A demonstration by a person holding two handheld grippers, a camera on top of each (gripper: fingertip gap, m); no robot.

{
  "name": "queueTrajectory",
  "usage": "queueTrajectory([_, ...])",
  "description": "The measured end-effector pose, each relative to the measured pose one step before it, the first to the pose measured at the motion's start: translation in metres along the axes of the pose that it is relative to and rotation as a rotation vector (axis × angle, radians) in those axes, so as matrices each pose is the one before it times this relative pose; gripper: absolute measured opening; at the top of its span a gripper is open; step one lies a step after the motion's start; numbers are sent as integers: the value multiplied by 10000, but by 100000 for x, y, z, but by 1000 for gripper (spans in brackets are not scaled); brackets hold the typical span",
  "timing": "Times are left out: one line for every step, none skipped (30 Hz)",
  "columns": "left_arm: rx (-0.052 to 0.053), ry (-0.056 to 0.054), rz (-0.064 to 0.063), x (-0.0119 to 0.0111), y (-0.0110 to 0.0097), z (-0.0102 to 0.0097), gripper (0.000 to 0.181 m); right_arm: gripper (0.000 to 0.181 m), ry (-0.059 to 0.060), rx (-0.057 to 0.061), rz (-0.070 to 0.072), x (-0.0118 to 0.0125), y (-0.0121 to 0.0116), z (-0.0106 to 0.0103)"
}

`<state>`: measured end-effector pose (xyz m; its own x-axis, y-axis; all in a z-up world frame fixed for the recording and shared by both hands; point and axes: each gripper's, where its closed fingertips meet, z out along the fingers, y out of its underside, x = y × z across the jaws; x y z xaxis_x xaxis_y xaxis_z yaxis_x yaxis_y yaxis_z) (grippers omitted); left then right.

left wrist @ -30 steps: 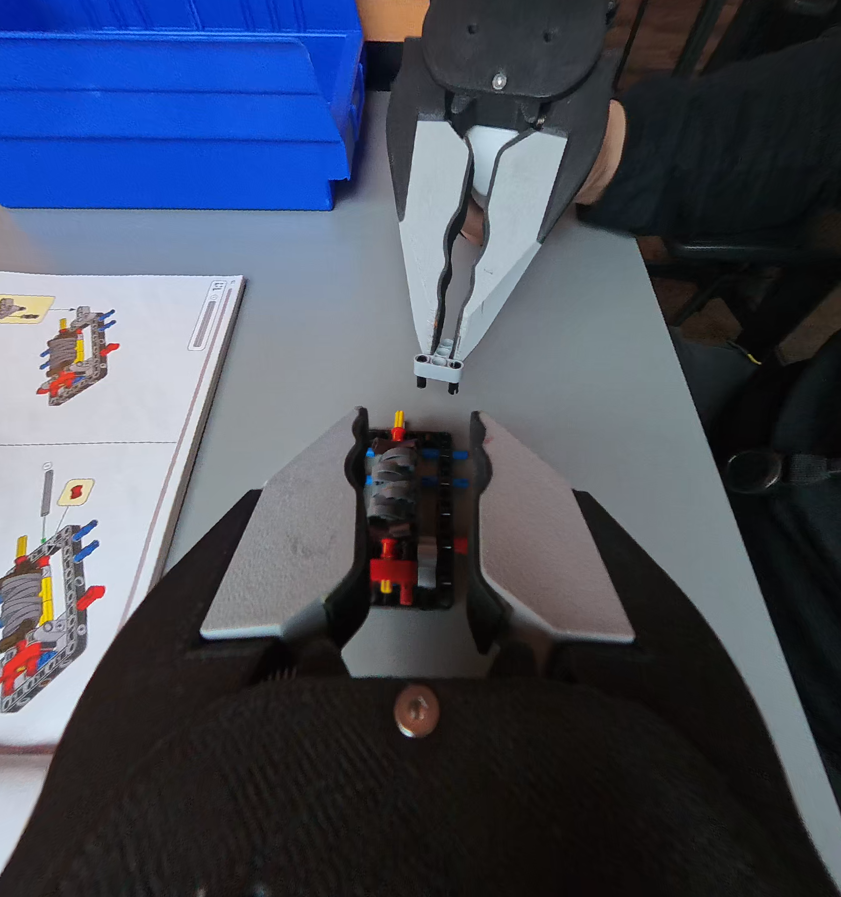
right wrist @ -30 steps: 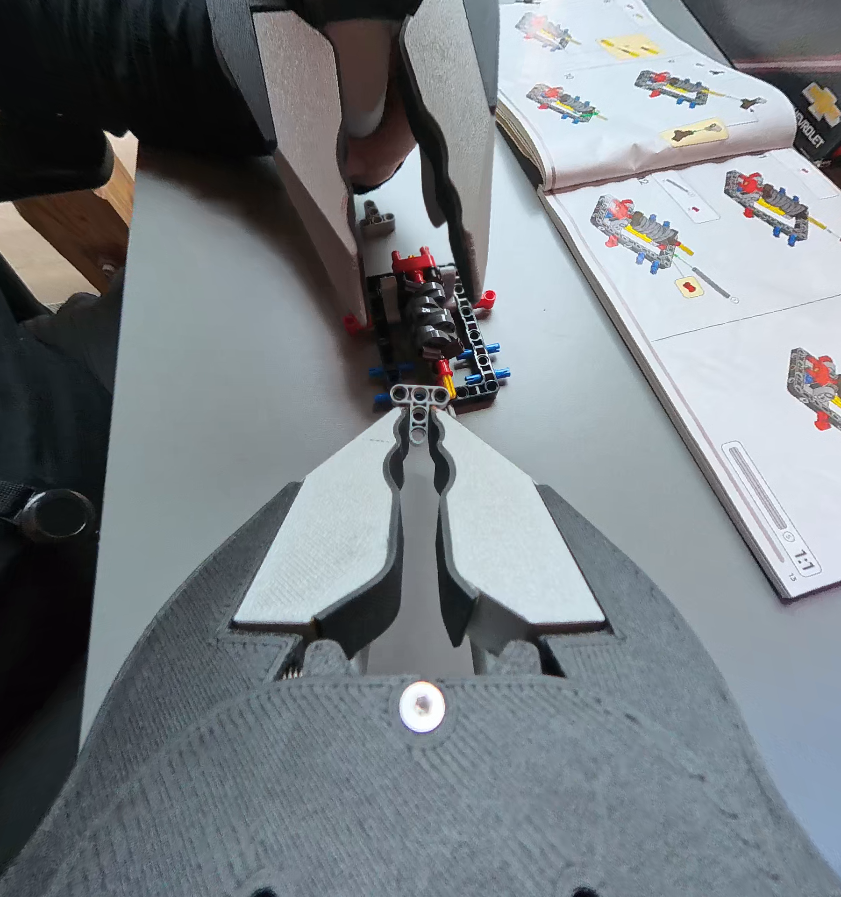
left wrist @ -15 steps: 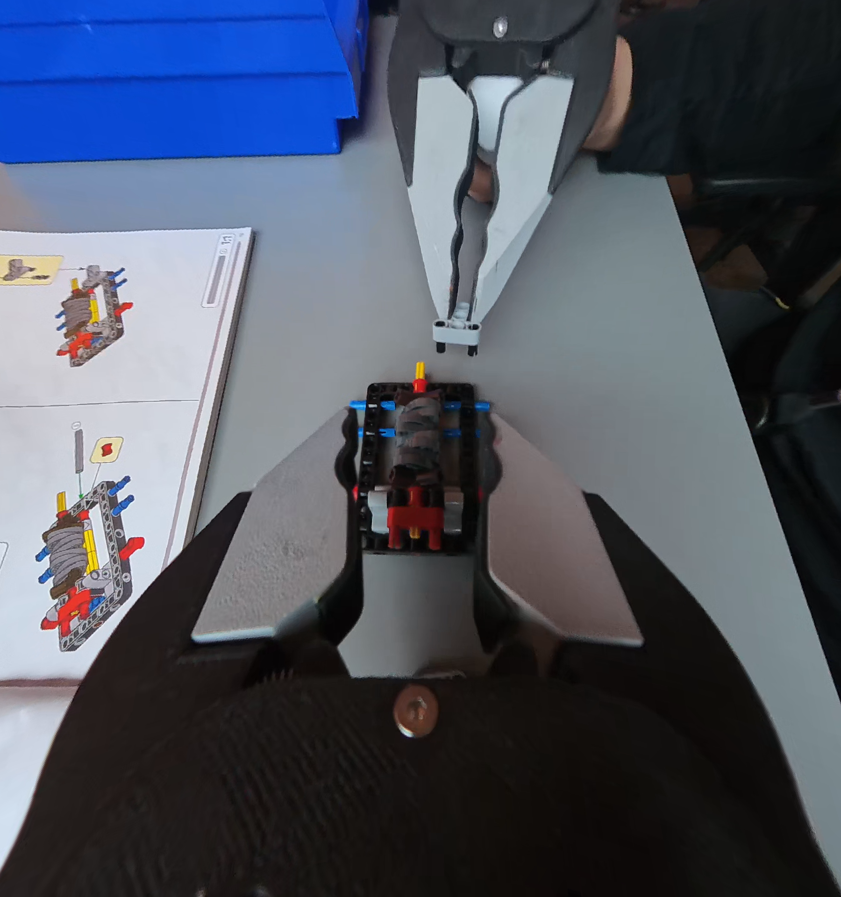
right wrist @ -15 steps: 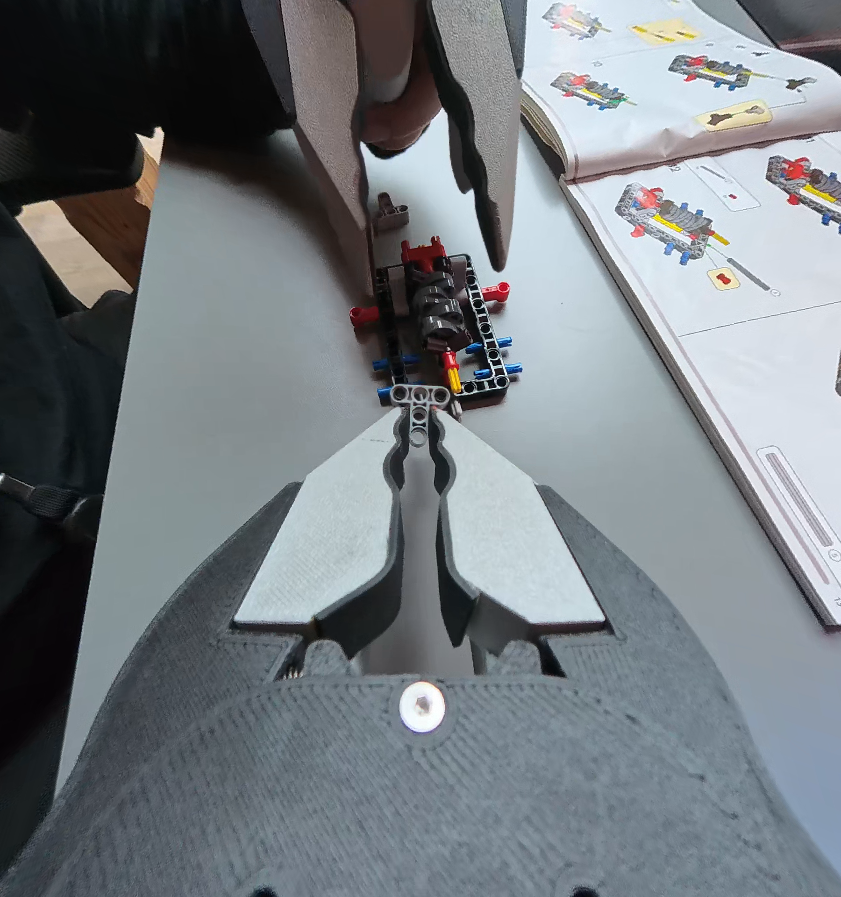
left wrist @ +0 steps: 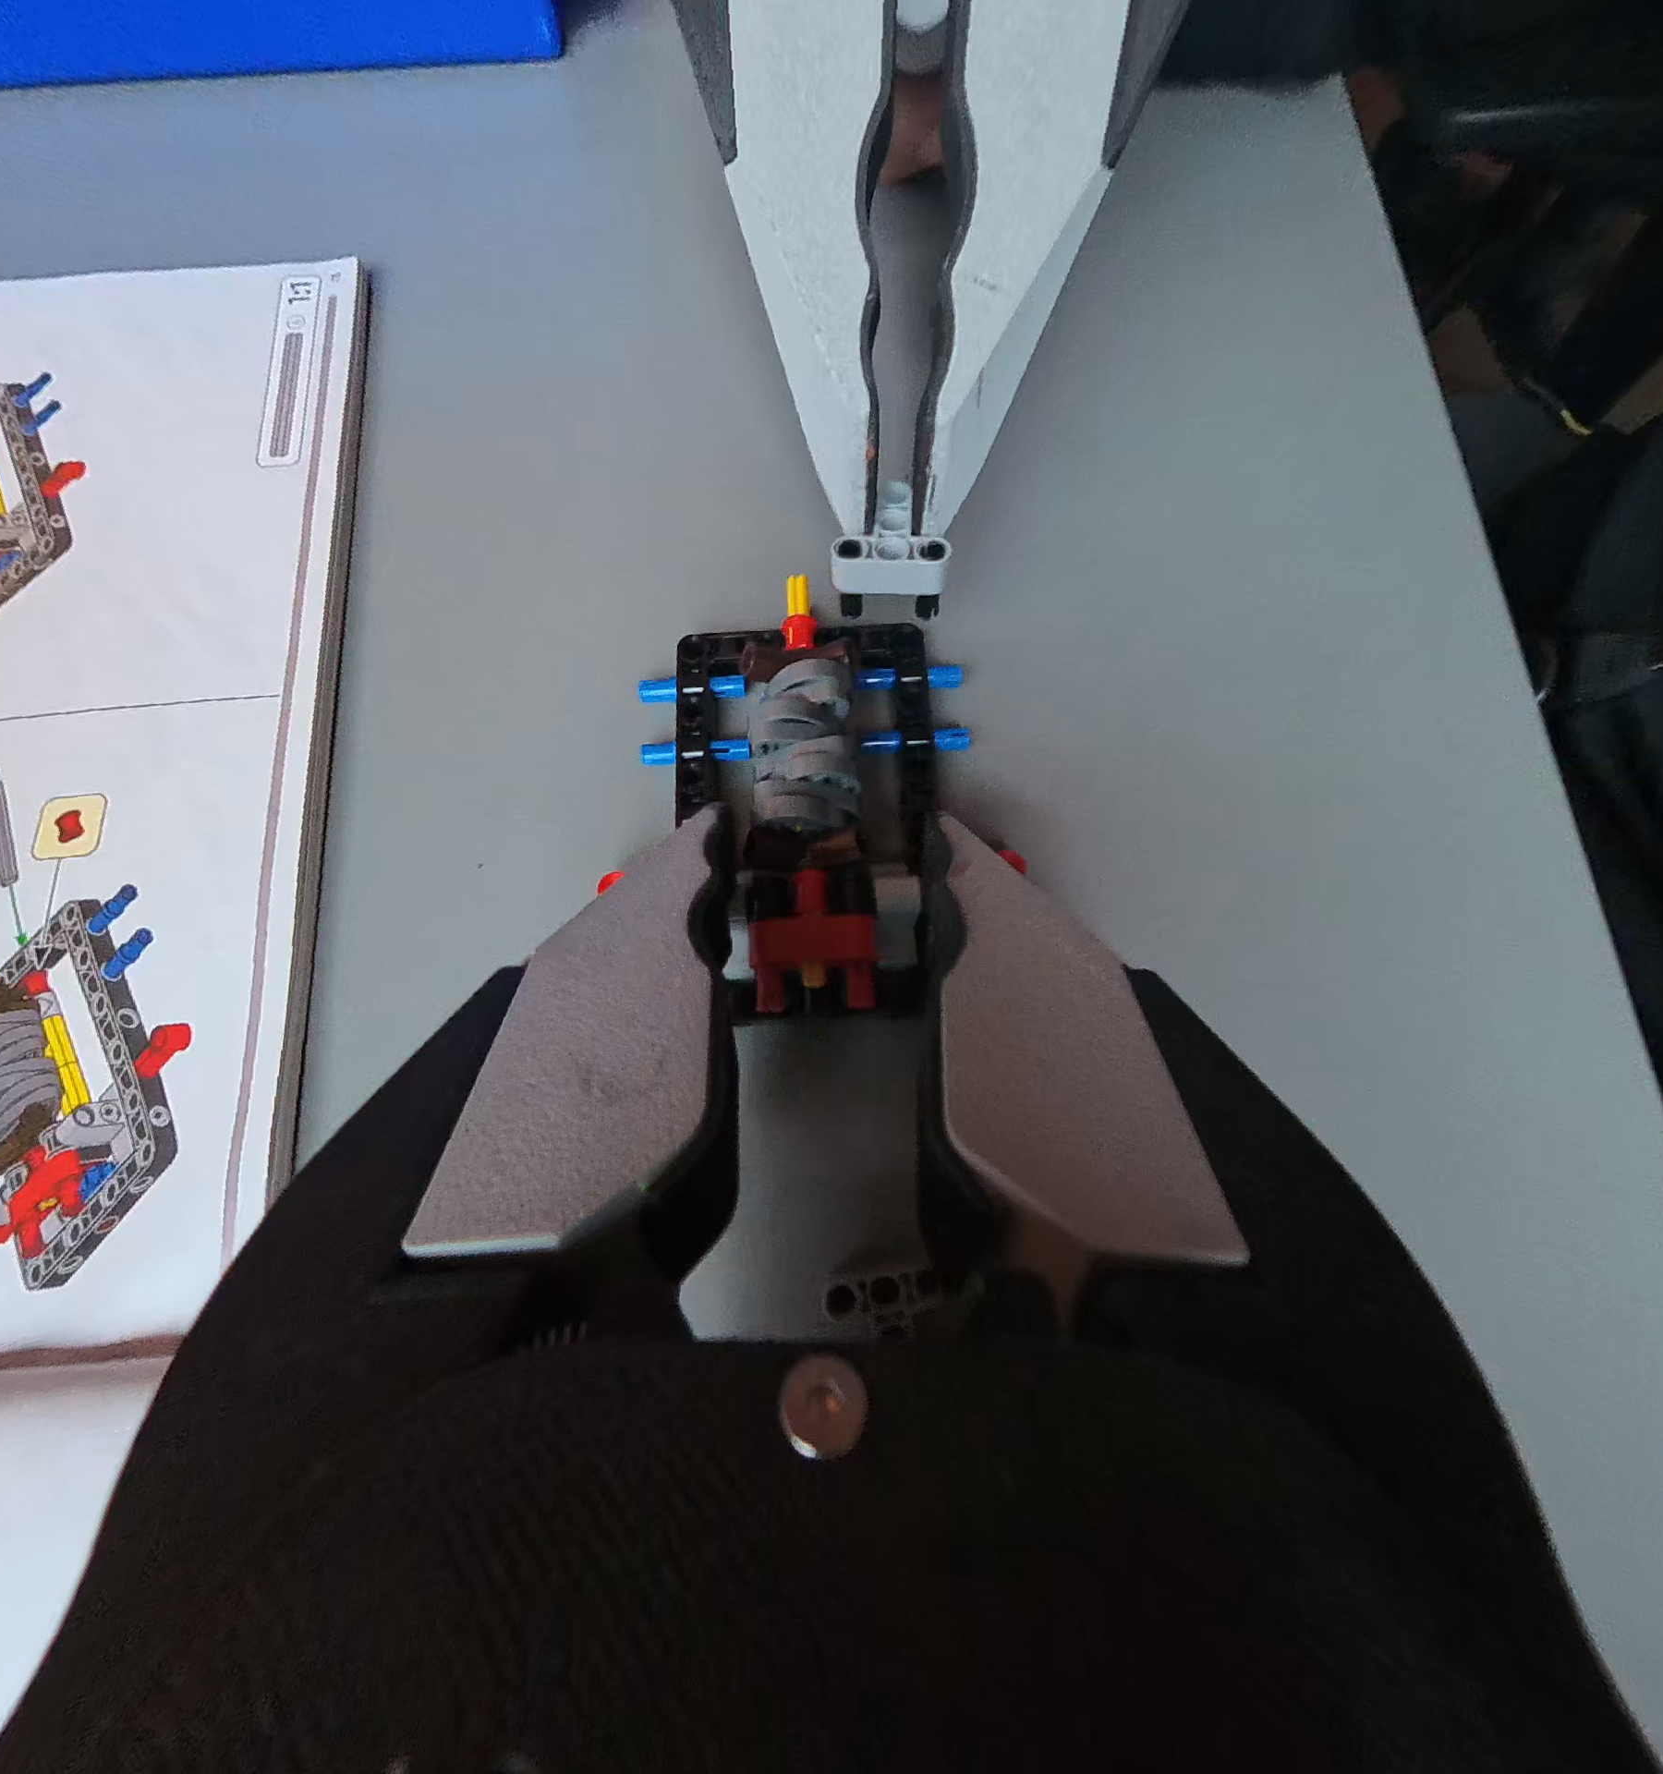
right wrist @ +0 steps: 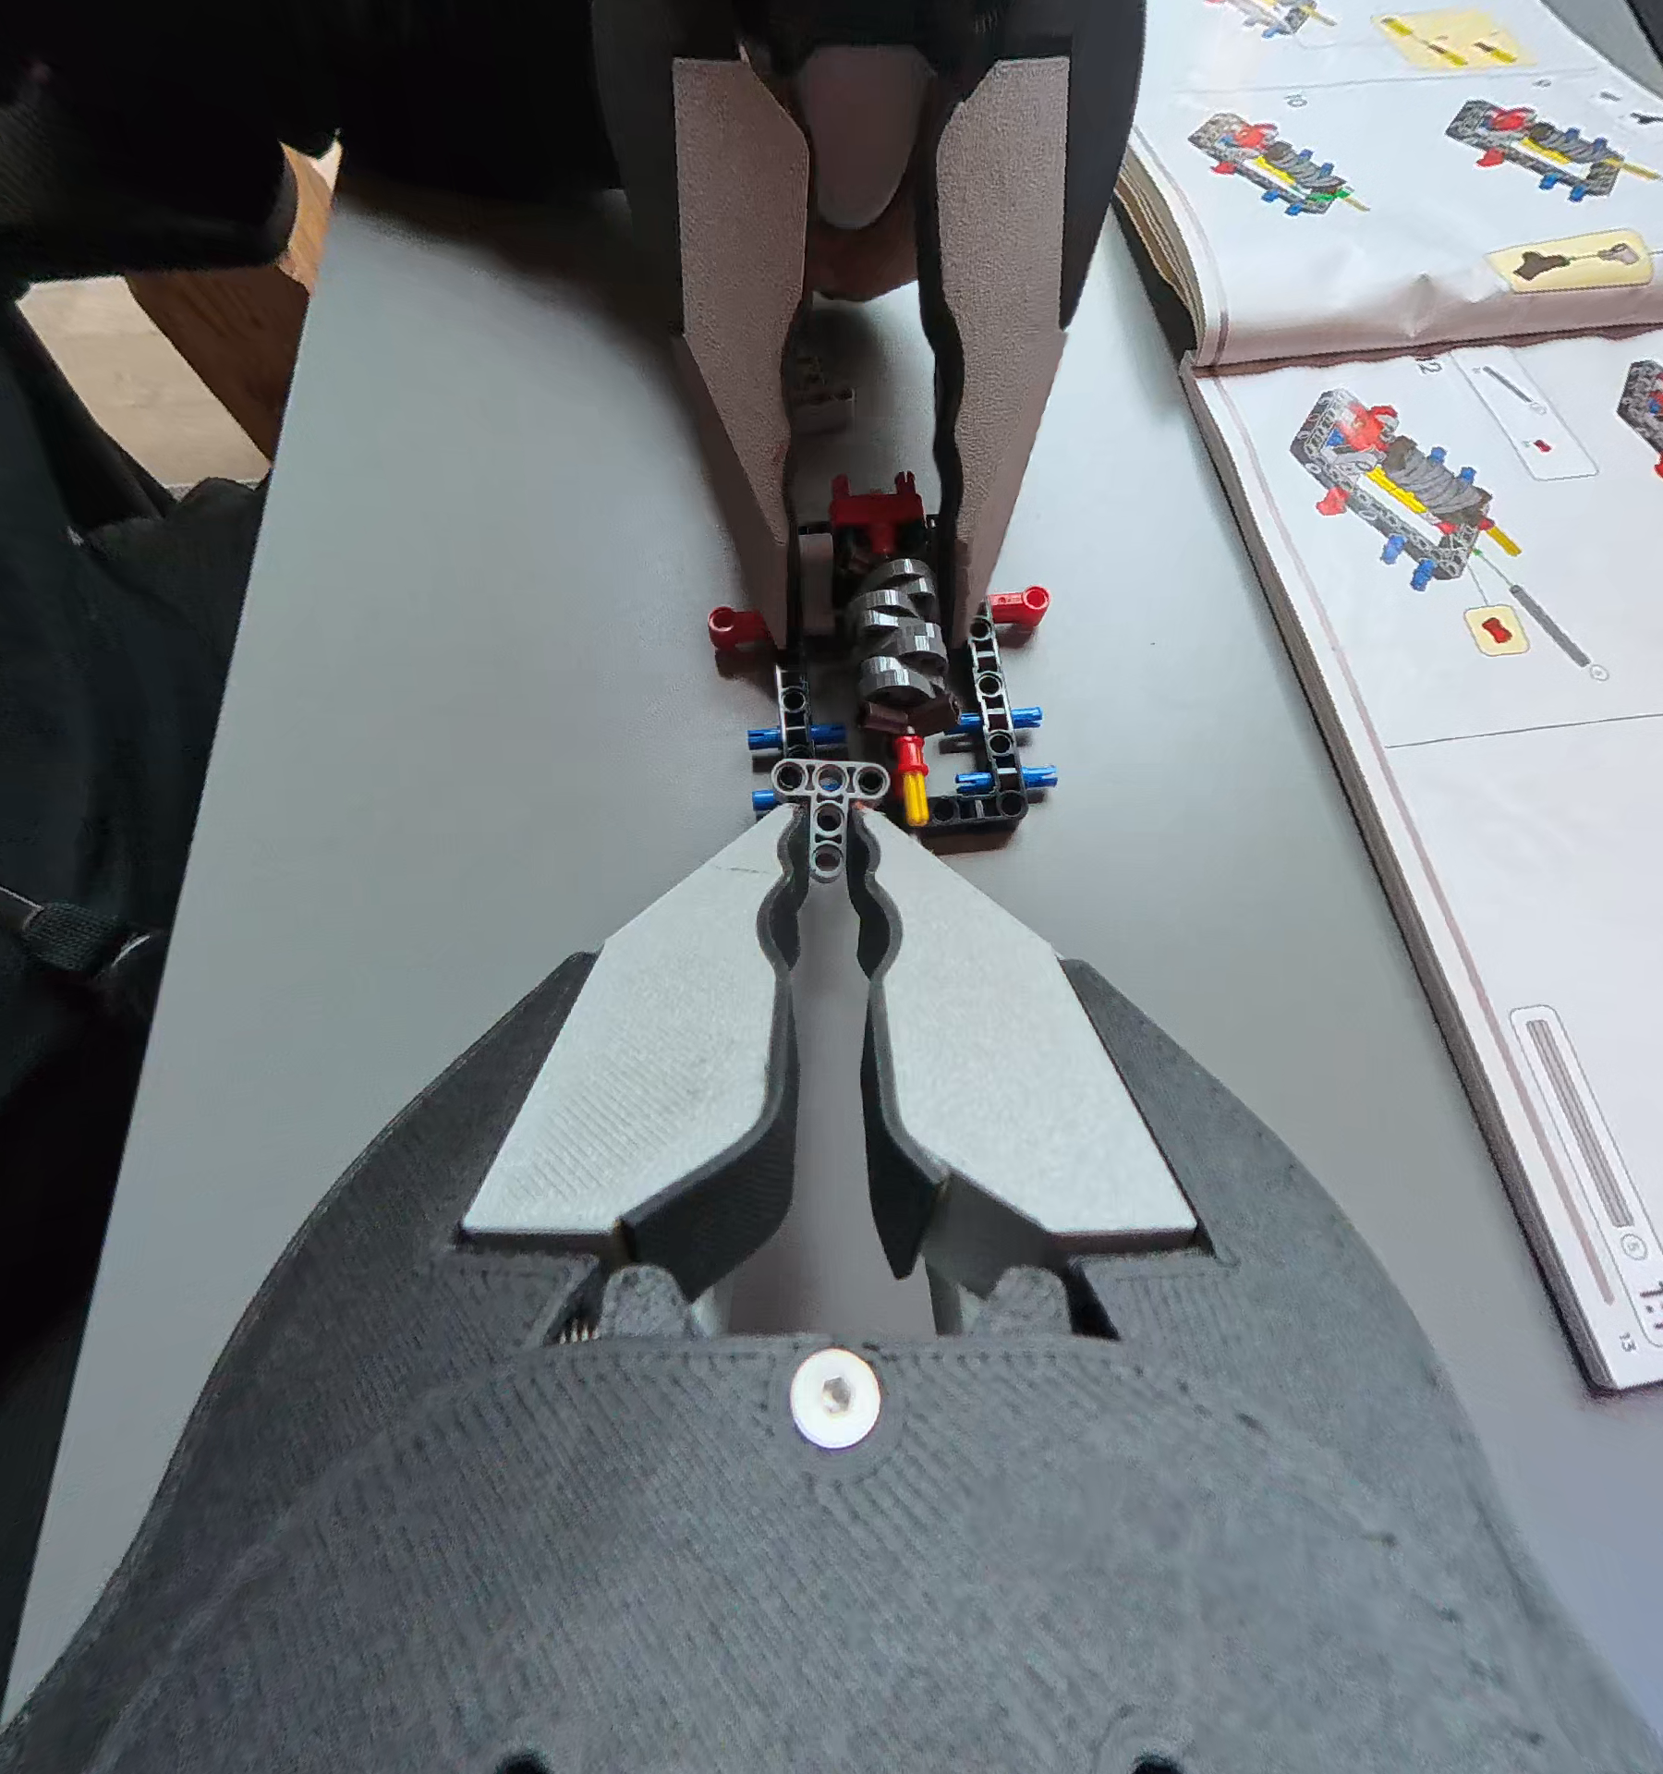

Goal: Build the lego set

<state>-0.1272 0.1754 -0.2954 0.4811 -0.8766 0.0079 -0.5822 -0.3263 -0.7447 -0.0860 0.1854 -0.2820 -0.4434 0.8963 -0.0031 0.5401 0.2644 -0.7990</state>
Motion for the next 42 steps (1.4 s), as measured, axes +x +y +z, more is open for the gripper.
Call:
queueTrajectory([38, 104, -75, 47, -4, -17, 34, 4, 15, -46, -19, 114, 33, 91])
queueTrajectory([32, 57, -70, -3, -4, -13, 34, 4, 61, -74, -73, 136, 107, 91])
queueTrajectory([30, 45, -47, 10, -16, 1, 34, 4, -11, -81, -94, 14, 148, 77])
queueTrajectory([32, 46, -21, 42, -13, 15, 34, 4, 6, -74, -84, 31, 113, 64])
queueTrajectory([31, 76, 8, 95, -7, 41, 34, 4, 68, -59, -87, 137, 95, 37])
queueTrajectory([15, 128, 10, 184, 15, 76, 35, 4, 7, -22, -80, 57, 22, 11])
queueTrajectory([12, 149, -32, 195, 31, 85, 35, 4, -37, 8, -59, -14, -36, 4])
queueTrajectory([-14, 133, -34, 141, 50, 115, 35, 4, -40, -11, -47, -18, 3, 23])
queueTrajectory([-13, 68, -26, 60, 4, 15, 35, 4, -87, -65, -49, -92, 64, 35])
queueTrajectory([5, 27, -13, 2, -2, 7, 35, 4, -79, -85, -79, -110, 79, 48])
queueTrajectory([2, 50, -13, 39, 11, -5, 35, 4, -13, -77, -103, -27, 69, 48])
queueTrajectory([-2, 105, 11, 129, -1, 1, 35, 4, -19, -76, -97, -42, 34, 39])
queueTrajectory([-10, 93, 16, 113, 20, 15, 35, 4, -50, -66, -89, -74, -11, 52])
queueTrajectory([-5, 71, -3, 75, -4, 4, 35, 4, -40, -54, -101, -84, -60, 31])
queueTrajectory([-3, 79, -18, 73, 0, 9, 35, 4, -45, -78, -109, -110, -64, 51])
queueTrajectory([-6, 101, 6, 123, 18, -3, 35, 4, -103, -142, -110, -203, 16, 71])
queueTrajectory([-13, 106, 51, 173, 22, 13, 35, 4, -73, -152, -128, -193, 10, 44])
queueTrajectory([-23, 65, 69, 142, 28, 23, 35, 4, -3, -161, -122, -65, 18, 25])
queueTrajectory([-25, 9, 43, 54, 20, 29, 35, 4, -2, -180, -78, -26, 20, -6])
queueTrajectory([-13, 16, 13, 33, 11, 17, 36, 4, -17, -169, -44, -17, 13, -7])
queueTrajectory([-5, 7, -2, 4, 5, 13, 36, 4, -17, -147, -22, 0, 7, -1])
queueTrajectory([-2, 6, -2, 0, -1, 1, 36, 4, -21, -133, -5, -10, -4, 11])
queueTrajectory([-1, 17, 4, 25, -4, 6, 36, 4, -32, -121, -17, -40, 8, 1])
queueTrajectory([-5, 17, 7, 30, -10, 18, 36, 4, -36, -141, -17, -35, 36, 11])
queueTrajectory([-10, -7, 10, 1, -7, 36, 36, 4, -35, -213, 2, 4, 124, 37])
queueTrajectory([-12, -15, 16, 4, 3, 30, 36, 4, -25, -291, -4, -1, 198, 60])
queueTrajectory([-13, -20, 27, 9, 10, 25, 36, 4, -5, -296, -52, -14, 170, 63])
queueTrajectory([-36, -12, 31, 26, 32, 37, 36, 4, 25, -209, -97, 3, 41, 28])
queueTrajectory([-23, -29, 14, 7, -11, 72, 37, 4, 44, -156, -104, 24, -51, -4])
queueTrajectory([-36, -6, 16, 32, 5, 79, 37, 4, 48, -130, -95, 25, -66, -18])
queueTrajectory([-39, -50, 17, -32, 31, 52, 38, 4, 51, -107, -84, 29, -40, -18])
queueTrajectory([-3, -38, 26, -13, -5, 1, 38, 4, 52, -86, -64, 29, -19, -12])
queueTrajectory([-6, -13, 10, 0, 10, 12, 38, 4, 50, -56, -63, 12, 4, -11])
queueTrajectory([-1, -4, 1, -6, 2, -1, 38, 4, 79, -33, -65, 34, 21, -29])
queueTrajectory([-4, -15, -2, -15, 0, 4, 38, 4, 119, 5, -41, 94, -2, -30])
queueTrajectory([-7, -8, 2, -9, 11, 9, 39, 4, 99, 32, -16, 52, -33, -27])
queueTrajectory([-2, -7, 8, -2, 0, 4, 39, 4, 65, 20, -1, 18, 10, -12])
queueTrajectory([-2, -8, 10, 3, 3, 1, 39, 5, 58, 20, 20, 8, 27, -7])
queueTrajectory([-1, -5, 5, 1, 6, 11, 39, 5, 50, 34, 35, 16, 41, 11])
queueTrajectory([0, 0, -1, -2, 6, -7, 39, 5, 40, 21, 33, -8, 71, -8])
queueTrajectory([0, 4, -8, 2, -3, 2, 39, 6, 77, 16, 32, 55, 114, -20])
queueTrajectory([1, 6, -11, -6, -2, -2, 39, 6, 76, 78, 36, 57, 51, -51])
